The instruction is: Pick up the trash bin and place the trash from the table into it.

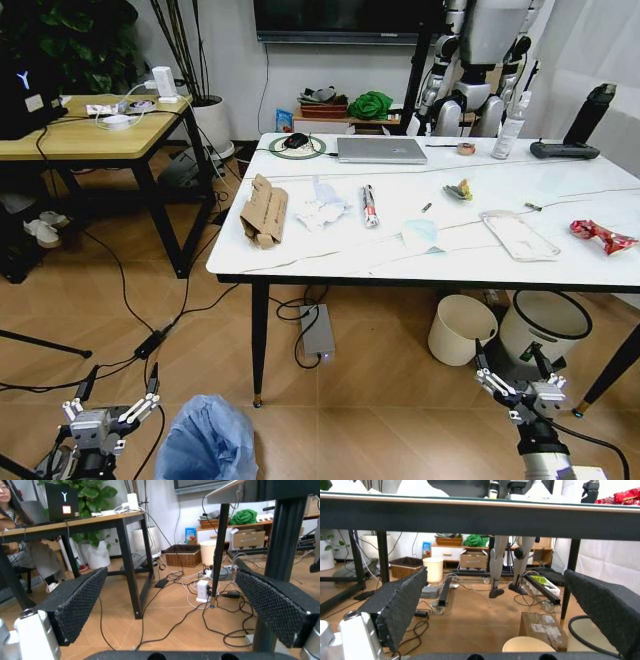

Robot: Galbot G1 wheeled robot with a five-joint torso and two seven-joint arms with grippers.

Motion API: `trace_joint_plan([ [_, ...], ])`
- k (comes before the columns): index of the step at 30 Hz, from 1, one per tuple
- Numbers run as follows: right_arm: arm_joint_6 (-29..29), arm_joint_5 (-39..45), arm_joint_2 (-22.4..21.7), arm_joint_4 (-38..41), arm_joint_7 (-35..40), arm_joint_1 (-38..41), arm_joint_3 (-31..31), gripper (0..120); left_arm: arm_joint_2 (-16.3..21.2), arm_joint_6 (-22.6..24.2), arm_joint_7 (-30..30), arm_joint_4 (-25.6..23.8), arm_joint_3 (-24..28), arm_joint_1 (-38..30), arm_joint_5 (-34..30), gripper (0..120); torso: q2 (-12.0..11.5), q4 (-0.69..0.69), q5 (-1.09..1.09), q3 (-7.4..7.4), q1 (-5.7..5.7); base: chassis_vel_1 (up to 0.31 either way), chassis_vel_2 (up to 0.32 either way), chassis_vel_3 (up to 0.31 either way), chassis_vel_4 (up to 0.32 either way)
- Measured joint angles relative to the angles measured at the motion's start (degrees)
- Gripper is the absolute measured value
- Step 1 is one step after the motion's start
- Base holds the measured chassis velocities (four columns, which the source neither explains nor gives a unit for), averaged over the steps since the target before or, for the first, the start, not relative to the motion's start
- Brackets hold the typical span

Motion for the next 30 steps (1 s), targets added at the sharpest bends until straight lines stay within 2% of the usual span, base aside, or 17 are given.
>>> trace_joint_plan([
  [17,0.1,-0.5,0.5,-0.4,0.0,0.2,-0.4,100,-0.1,0.0,-0.1,0.0,-0.1,0.0,0.0,100,-3.9,0.00,-0.01,-2.23,-1.63,0.000,0.000,0.000,0.000],
  [30,2.0,-1.4,5.0,-4.2,-0.1,1.9,-1.2,100,-1.5,-0.1,0.0,0.1,-0.1,0.4,0.3,100,-7.0,0.00,0.00,-4.15,-2.88,0.000,0.000,0.000,0.000],
])
